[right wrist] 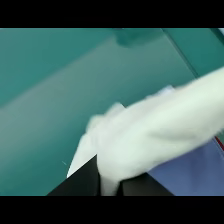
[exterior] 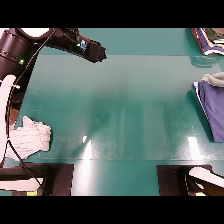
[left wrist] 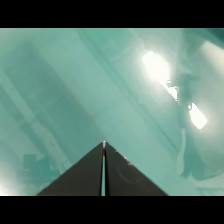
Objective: Fold the shirts.
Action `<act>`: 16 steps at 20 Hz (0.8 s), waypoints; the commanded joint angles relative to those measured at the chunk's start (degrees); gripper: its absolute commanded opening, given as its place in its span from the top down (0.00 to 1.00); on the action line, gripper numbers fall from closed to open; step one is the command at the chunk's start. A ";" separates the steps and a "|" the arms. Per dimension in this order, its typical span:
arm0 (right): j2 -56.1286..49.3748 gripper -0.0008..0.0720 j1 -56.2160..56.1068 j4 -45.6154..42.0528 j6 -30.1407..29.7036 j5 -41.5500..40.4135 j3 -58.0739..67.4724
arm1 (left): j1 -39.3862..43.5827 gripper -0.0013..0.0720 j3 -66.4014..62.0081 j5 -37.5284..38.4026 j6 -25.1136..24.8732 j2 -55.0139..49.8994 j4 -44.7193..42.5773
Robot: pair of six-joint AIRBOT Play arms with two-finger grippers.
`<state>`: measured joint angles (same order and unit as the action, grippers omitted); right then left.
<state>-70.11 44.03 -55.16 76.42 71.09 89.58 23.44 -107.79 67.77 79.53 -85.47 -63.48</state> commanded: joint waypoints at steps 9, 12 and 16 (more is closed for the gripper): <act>16.87 0.27 14.53 -21.53 0.07 5.95 -26.05 | 0.02 0.95 0.00 2.97 -0.09 0.00 0.02; 18.71 0.27 16.79 -18.78 0.63 6.40 -26.01 | 0.02 0.95 0.00 3.37 -0.46 0.00 0.02; 20.61 0.28 9.07 -0.70 0.66 5.40 -26.01 | 0.02 0.95 0.00 2.21 -0.44 0.00 0.02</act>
<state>-50.89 56.99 -67.09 76.97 76.82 63.96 23.44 -107.79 70.52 79.20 -85.47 -63.46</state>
